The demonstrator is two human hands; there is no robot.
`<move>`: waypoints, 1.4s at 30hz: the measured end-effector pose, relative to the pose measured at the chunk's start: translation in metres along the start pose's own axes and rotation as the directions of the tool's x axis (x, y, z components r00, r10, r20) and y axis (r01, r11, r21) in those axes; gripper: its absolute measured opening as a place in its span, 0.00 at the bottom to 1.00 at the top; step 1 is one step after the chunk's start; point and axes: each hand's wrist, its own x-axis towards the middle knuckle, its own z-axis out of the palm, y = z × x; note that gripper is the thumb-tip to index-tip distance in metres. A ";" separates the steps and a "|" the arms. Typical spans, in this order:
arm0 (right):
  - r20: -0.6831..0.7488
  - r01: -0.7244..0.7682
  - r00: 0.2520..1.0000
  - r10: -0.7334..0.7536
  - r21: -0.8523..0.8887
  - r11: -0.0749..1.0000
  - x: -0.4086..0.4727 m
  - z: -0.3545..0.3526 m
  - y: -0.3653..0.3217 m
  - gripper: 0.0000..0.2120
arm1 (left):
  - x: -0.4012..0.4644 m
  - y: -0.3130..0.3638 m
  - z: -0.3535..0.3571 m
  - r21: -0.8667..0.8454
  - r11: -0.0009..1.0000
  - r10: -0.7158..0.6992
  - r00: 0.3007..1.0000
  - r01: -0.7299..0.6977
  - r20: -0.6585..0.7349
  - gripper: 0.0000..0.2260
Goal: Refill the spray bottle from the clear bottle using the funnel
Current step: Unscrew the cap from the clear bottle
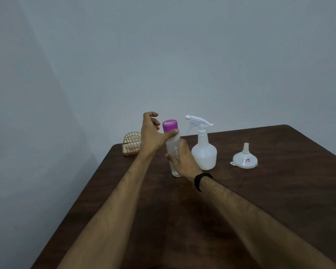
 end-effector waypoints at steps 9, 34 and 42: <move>0.019 0.011 1.000 -0.011 0.017 1.000 0.000 -0.001 0.002 0.30 | 0.004 0.006 0.001 0.013 1.000 -0.001 0.947 -0.004 0.322 0.35; 0.054 0.019 0.998 -0.020 0.016 1.000 0.003 -0.004 0.006 0.30 | 0.000 0.024 0.005 0.073 0.993 -0.088 0.996 0.088 -0.003 0.36; 0.068 0.012 0.998 -0.012 -0.009 1.000 0.002 -0.005 0.007 0.30 | 0.002 0.030 0.008 0.104 0.994 -0.050 0.947 0.017 0.318 0.31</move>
